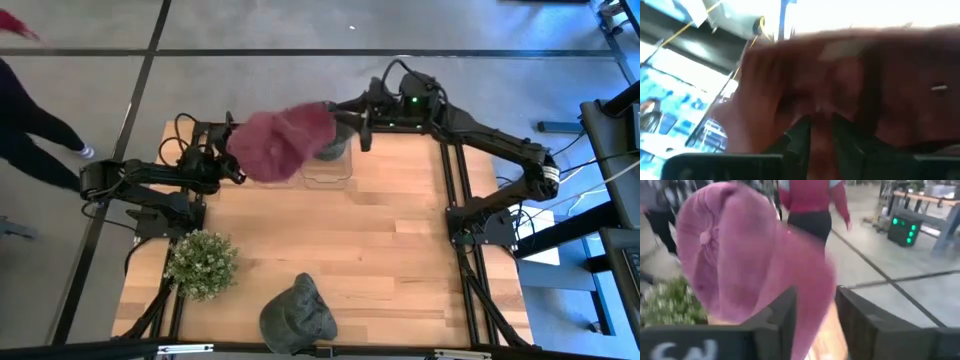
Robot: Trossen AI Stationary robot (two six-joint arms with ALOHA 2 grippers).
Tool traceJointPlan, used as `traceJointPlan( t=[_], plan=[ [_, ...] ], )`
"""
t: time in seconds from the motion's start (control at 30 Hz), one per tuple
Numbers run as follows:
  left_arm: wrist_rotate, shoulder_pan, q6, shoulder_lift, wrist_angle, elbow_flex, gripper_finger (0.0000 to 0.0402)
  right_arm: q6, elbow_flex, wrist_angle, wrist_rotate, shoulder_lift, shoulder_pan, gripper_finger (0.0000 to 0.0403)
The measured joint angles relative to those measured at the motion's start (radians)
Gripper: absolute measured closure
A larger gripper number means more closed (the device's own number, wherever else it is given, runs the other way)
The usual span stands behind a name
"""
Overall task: Pick & Place hat
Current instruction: Put the maroon cap into the left transparent bin
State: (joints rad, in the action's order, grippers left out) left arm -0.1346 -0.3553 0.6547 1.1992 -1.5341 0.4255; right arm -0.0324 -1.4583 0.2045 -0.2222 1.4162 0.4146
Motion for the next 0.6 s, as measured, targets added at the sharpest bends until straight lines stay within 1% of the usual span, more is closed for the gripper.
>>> traceJointPlan(
  t=[0.07, 0.13, 0.2, 0.27, 0.37, 0.4, 0.47, 0.53, 0.6],
  plan=[
    [0.011, 0.0, 0.014, 0.0, 0.034, 0.0, 0.0341, -0.02, -0.028, 0.088, 0.0, -0.008, 0.011, 0.0225],
    [0.016, 0.0, 0.016, 0.001, 0.053, 0.0, 0.0352, -0.002, -0.049, 0.139, -0.002, -0.008, 0.017, 0.0194],
    [0.016, 0.0, 0.032, 0.002, 0.047, 0.0, 0.0363, 0.0, -0.049, 0.139, -0.003, -0.004, 0.016, 0.0167],
    [0.016, 0.0, 0.055, 0.0, 0.044, 0.0, 0.0375, -0.006, -0.049, 0.145, -0.003, 0.0, 0.005, 0.0148],
    [0.001, 0.0, 0.059, 0.0, 0.046, 0.0, 0.0391, -0.037, -0.049, 0.152, -0.017, 0.003, -0.014, 0.0133],
    [-0.001, 0.0, 0.057, 0.0, 0.046, 0.0, 0.0395, -0.055, -0.049, 0.154, -0.038, 0.003, -0.017, 0.0131],
    [-0.005, 0.0, 0.066, 0.0, 0.042, 0.0, 0.0399, -0.111, -0.049, 0.157, -0.12, 0.004, -0.028, 0.013],
    [-0.017, 0.0, 0.084, 0.0, 0.038, 0.0, 0.0398, -0.206, -0.049, 0.151, -0.199, 0.015, -0.043, 0.0131],
    [-0.022, 0.0, 0.108, 0.0, 0.04, 0.0, 0.0397, -0.323, -0.049, 0.164, -0.221, 0.031, -0.064, 0.0132]
  ],
)
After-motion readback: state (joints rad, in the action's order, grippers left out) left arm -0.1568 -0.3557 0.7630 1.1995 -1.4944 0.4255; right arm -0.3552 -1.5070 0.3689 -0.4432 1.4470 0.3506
